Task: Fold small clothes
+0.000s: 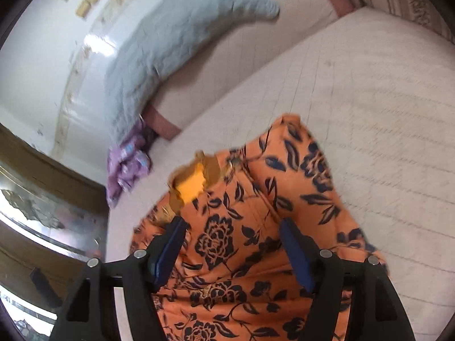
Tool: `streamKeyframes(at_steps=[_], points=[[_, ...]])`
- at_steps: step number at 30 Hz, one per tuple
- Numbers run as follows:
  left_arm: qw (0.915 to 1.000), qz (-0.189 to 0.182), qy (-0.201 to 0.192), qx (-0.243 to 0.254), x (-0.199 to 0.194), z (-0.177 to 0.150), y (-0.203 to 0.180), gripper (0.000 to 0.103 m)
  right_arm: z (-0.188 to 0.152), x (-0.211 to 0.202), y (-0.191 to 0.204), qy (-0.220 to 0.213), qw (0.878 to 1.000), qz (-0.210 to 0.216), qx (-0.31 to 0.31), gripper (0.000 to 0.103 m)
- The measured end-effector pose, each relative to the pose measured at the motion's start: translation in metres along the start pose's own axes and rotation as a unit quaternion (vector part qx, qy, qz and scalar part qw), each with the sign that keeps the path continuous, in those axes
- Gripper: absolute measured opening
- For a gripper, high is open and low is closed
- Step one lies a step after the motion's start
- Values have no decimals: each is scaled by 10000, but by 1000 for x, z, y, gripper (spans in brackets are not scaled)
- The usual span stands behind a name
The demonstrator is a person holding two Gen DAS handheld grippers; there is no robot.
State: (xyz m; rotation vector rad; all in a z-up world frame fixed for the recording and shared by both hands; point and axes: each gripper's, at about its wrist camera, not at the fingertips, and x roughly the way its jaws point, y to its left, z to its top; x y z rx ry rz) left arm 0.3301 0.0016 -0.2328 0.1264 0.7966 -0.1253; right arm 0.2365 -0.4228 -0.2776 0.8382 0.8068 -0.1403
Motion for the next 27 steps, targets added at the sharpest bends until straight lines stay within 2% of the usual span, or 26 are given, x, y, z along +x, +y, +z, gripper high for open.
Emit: streamKeyframes(at_steps=[3, 6, 8, 9, 10, 11, 13, 15, 18, 20, 22, 24, 26, 27], points=[[9984, 296, 423, -216, 36, -1, 23, 76, 6, 30, -1, 205, 9993, -287, -99, 72], [9955, 726, 609, -27, 58, -6, 29, 76, 9, 59, -14, 333, 9957, -862, -86, 70], [9930, 719, 924, 130, 74, -13, 27, 76, 8, 72, -20, 433, 9954, -856, -33, 64], [9918, 706, 1056, 143, 81, -16, 27, 74, 7, 72, -17, 401, 9952, -878, -135, 59], [9900, 737, 1194, 161, 87, -20, 28, 73, 4, 74, -5, 511, 9935, -919, -432, 32], [9895, 763, 1214, 190, 89, -21, 28, 73, 0, 77, 3, 657, 9905, -1019, -643, 25], [9896, 819, 1149, 272, 89, -21, 24, 73, -14, 79, 22, 737, 9815, -1349, -1137, 18], [9900, 855, 1080, 318, 85, -21, 24, 72, -22, 73, 37, 675, 9778, -1361, -1440, 16], [9900, 957, 982, 329, 79, -23, 22, 72, -19, 38, 52, 86, 9796, -1178, -1627, 13], [9902, 971, 933, 382, 77, -25, 20, 72, -11, 9, 50, -438, 9769, -1254, -1675, 10], [9897, 996, 896, 505, 71, -29, 17, 72, -2, -9, 34, -661, 9763, -1397, -1512, 10], [9874, 1119, 889, 686, 72, -32, 11, 72, 3, -7, 4, -397, 9789, -1641, -1148, 9], [9853, 1189, 941, 793, 76, -33, 9, 72, 2, 6, -23, -105, 9748, -2047, -881, 13], [9852, 1191, 950, 779, 76, -31, 10, 72, 4, 12, -35, 160, 9759, -2067, -686, 13]])
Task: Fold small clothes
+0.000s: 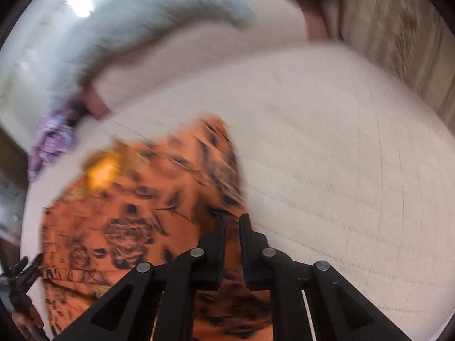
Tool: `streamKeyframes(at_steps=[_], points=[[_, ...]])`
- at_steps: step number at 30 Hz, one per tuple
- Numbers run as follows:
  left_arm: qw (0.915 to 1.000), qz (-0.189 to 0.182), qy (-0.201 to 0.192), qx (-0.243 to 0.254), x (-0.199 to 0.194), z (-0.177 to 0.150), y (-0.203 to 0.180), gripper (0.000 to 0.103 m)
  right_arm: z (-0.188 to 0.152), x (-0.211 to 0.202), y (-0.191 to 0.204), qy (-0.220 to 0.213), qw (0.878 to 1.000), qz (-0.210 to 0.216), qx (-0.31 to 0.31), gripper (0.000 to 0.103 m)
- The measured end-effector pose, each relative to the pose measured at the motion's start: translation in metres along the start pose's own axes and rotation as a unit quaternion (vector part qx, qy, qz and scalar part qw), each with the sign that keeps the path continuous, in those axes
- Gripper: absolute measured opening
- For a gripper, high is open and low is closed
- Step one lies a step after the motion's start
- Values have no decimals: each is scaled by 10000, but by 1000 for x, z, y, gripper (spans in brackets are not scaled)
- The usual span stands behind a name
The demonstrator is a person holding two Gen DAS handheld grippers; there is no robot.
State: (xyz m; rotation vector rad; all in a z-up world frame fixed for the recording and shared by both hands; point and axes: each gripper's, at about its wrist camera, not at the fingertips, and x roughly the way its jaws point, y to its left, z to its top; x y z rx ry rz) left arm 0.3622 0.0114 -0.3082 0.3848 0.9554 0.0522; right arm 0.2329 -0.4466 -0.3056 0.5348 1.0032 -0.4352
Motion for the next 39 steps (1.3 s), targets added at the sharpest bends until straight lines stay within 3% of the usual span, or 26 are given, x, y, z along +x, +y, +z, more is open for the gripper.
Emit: streamKeyframes(at_steps=[1, 3, 6, 9, 12, 13, 15, 17, 18, 19, 20, 22, 28, 39], points=[[10000, -28, -34, -68, -4, 2, 2, 72, 2, 8, -12, 322, 9988, 192, 325, 13], [9995, -83, -202, -222, -13, 6, 7, 72, 8, 0, -21, 137, 9956, 656, 655, 14], [9979, -257, -574, -179, -29, 12, -2, 72, 18, -11, -7, -226, 9937, 1025, 392, 14], [9973, -319, -618, 230, -26, 11, -25, 72, 22, 9, 12, 35, 9864, 1619, 278, 14], [9974, -300, -1, 662, 4, 4, -46, 73, 13, 39, 31, 512, 9877, 1470, 147, 17], [9973, -243, -178, 672, 2, 3, -48, 73, 8, 49, 35, 636, 9886, 1366, 50, 17], [9962, -208, -315, 790, -10, 6, -49, 73, 8, 45, 42, 470, 9902, 1310, -95, 17], [9954, -456, -578, 608, -29, 7, -43, 73, 8, 33, 45, 460, 9882, 1456, -128, 22], [9950, -481, -665, 566, -37, 8, -42, 73, 8, 23, 46, 311, 9856, 1655, -138, 27], [9941, -502, -792, 544, -48, 9, -41, 73, 10, 14, 46, 207, 9845, 1735, -164, 41], [9929, -534, -927, 525, -57, 7, -36, 73, 8, 5, 47, 52, 9835, 1796, -203, 66], [9896, -531, -1242, 500, -79, 5, -33, 73, 5, -14, 47, -299, 9799, 1967, -141, 75], [9835, -690, -1661, 217, -126, 0, -15, 73, -9, -58, 52, -796, 9700, 2288, -204, 75], [9741, -641, -2155, -225, -195, -20, 17, 73, -44, -131, 27, -1425, 9629, 2244, -460, 75]])
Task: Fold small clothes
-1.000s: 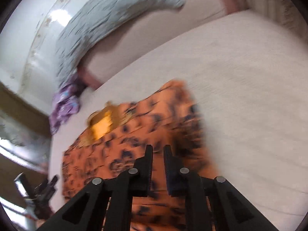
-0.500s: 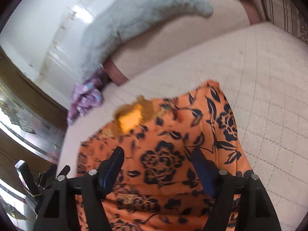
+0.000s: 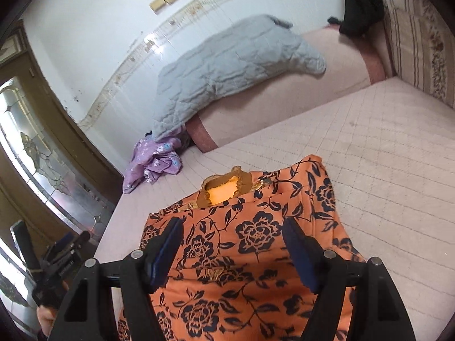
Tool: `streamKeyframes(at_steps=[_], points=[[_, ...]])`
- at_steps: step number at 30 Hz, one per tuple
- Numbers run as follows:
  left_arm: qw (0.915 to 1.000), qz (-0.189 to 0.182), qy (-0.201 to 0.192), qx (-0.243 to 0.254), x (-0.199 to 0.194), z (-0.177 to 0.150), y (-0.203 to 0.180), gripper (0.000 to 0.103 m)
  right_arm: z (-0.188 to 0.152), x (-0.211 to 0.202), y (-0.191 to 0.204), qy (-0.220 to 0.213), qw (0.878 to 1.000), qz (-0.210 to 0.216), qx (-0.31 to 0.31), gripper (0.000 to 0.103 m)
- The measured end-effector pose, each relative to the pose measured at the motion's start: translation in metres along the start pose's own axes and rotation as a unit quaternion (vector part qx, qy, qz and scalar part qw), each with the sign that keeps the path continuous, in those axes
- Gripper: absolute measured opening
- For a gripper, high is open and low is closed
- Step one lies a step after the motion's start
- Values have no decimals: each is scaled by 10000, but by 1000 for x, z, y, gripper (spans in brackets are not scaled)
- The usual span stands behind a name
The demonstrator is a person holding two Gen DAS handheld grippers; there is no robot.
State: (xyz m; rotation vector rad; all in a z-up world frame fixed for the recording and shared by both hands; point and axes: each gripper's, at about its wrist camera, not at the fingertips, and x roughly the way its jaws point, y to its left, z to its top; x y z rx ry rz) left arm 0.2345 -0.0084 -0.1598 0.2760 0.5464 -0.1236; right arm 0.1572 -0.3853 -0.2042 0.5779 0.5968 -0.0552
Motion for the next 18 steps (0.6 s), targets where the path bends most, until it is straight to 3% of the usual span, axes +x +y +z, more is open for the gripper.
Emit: streamKeyframes(at_steps=[9, 18], points=[[9994, -67, -178, -298, -60, -5, 11, 73, -47, -62, -19, -78, 9995, -291, -24, 75], [9973, 2, -566, -458, -124, -8, 27, 77, -75, -115, -22, -194, 9994, -265, -148, 75]])
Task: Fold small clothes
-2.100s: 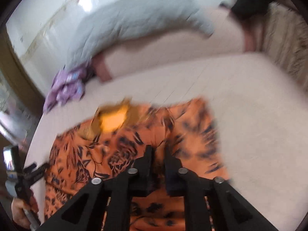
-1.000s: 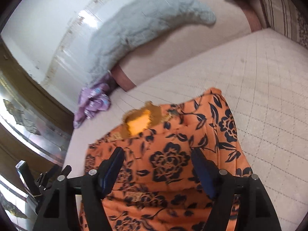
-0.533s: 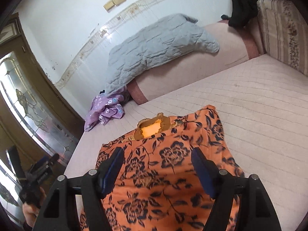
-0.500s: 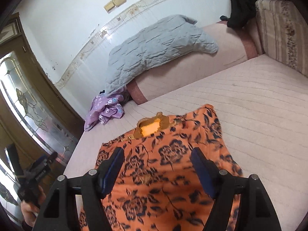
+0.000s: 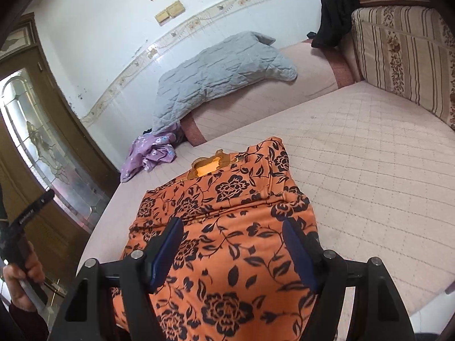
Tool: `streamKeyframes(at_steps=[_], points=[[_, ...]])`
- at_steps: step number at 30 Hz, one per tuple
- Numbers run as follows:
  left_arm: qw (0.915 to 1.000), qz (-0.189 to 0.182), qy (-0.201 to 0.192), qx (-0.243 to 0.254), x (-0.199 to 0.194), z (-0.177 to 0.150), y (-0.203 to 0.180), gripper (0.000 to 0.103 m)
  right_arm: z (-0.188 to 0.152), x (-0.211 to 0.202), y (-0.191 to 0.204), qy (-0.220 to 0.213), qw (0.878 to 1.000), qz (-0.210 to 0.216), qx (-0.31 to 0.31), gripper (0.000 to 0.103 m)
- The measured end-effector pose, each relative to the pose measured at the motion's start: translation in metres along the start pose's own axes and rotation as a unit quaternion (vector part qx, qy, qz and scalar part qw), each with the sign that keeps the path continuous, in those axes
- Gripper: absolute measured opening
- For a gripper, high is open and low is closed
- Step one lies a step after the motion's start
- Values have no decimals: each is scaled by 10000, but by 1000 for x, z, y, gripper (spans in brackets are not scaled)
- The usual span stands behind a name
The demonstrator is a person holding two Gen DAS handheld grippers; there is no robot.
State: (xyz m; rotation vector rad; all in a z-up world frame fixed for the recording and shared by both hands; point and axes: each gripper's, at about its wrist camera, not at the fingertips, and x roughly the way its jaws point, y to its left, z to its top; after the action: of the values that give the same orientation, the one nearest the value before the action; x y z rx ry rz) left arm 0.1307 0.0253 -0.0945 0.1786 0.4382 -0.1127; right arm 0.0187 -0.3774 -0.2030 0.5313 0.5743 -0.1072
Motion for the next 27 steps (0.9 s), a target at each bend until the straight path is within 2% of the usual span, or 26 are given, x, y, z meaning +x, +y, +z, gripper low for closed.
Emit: streamKeyframes(at_steps=[10, 16, 23, 25, 27], points=[[9974, 647, -280, -128, -54, 2, 39, 79, -16, -17, 16, 9, 9994, 266, -235, 75], [9949, 874, -405, -303, -73, 4, 60, 79, -18, -19, 27, 16, 9987, 421, -277, 75], [9945, 886, -412, -367, -76, 2, 68, 79, -24, -22, 38, 66, 9981, 524, -332, 75], [9956, 803, -324, -350, -71, -1, 67, 84, -27, -20, 40, 112, 9980, 521, -354, 75], [9981, 545, -38, -298, -59, -9, 66, 97, -30, -17, 39, 201, 9979, 513, -346, 75]])
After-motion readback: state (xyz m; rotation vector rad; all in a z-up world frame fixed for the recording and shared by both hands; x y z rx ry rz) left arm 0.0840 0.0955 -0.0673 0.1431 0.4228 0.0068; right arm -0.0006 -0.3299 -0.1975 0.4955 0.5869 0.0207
